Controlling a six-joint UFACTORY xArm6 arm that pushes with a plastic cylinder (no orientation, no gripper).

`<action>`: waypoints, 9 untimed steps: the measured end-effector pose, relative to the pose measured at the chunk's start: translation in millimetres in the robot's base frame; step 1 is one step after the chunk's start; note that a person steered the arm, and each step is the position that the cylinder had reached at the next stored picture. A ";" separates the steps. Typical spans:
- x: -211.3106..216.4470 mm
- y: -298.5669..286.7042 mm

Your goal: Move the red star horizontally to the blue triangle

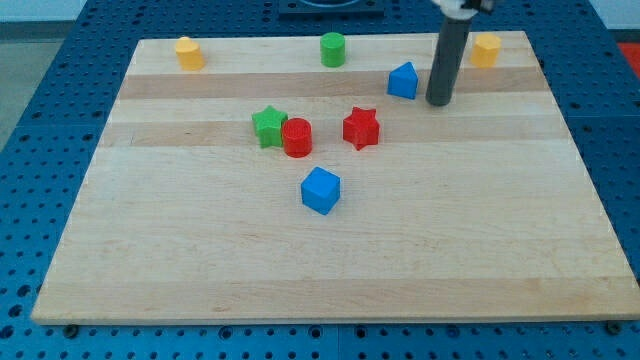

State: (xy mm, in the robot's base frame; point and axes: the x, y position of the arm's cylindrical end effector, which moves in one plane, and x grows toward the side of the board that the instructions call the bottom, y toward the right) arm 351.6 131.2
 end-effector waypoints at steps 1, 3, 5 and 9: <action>49.7 -16.9; 67.9 -88.3; 27.2 -106.5; -30.3 -75.3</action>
State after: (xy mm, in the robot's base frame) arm 321.3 56.0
